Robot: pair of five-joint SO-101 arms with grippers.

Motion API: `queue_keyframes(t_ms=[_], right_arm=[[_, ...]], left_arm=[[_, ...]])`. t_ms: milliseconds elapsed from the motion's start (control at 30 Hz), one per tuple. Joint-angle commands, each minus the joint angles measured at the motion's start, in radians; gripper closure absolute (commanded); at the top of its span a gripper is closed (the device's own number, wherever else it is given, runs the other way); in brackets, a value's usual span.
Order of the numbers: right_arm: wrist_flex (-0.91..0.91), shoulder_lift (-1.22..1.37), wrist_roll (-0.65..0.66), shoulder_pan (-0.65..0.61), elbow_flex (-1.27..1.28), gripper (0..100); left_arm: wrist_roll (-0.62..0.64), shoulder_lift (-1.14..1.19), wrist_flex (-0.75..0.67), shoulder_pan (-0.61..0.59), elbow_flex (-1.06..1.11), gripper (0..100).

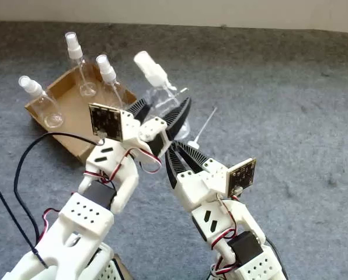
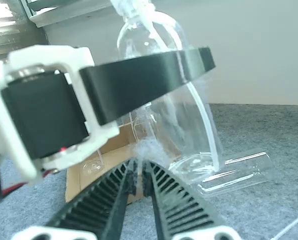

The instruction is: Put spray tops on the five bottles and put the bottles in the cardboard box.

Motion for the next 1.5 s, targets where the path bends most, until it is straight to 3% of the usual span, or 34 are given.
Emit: queue_keyframes(t_ms=[0, 600, 767, 1033, 1467], right_arm=[[-0.031, -0.013, -0.009, 0.013, 0.179, 98.3], [0.004, -0.005, -0.009, -0.007, 0.179, 98.3], [0.035, -0.005, -0.008, -0.007, 0.179, 98.3], [0.038, -0.005, -0.008, -0.007, 0.179, 98.3], [0.065, -0.005, -0.008, -0.007, 0.179, 98.3]], left_arm=[[0.009, -0.004, -0.035, 0.064, -0.005, 84], [0.014, -0.008, -0.018, 0.082, 0.038, 84], [0.015, -0.045, 0.064, 0.084, 0.039, 84], [0.012, -0.297, 0.295, 0.107, 0.042, 84], [0.011, -0.357, 0.327, 0.105, 0.064, 84]])
